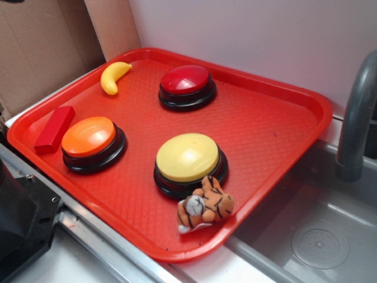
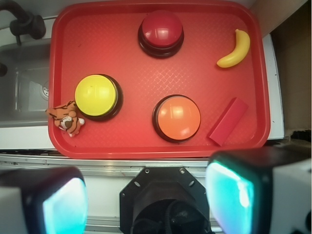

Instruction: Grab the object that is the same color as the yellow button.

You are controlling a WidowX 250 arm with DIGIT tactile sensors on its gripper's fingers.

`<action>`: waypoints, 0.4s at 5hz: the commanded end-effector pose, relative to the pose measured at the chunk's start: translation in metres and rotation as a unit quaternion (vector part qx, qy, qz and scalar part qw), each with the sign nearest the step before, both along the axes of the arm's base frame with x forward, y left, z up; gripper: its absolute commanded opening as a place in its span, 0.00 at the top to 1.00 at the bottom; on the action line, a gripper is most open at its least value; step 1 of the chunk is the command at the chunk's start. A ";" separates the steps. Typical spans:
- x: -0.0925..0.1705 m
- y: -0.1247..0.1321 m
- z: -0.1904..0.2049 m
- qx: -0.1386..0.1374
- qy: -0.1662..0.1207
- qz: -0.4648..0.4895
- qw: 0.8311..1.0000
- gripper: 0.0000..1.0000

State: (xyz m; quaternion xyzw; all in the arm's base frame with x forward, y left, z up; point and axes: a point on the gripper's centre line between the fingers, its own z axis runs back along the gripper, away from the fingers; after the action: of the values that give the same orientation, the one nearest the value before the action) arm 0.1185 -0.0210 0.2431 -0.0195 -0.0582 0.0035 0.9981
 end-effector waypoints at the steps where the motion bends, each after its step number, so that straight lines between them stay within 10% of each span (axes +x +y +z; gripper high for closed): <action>1: 0.000 0.000 0.000 0.000 0.000 0.000 1.000 0.00; 2: 0.026 0.011 -0.008 -0.010 -0.028 0.115 0.993 0.00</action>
State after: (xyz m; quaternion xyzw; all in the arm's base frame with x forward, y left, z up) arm 0.1425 -0.0121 0.2307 -0.0240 -0.0774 0.1130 0.9903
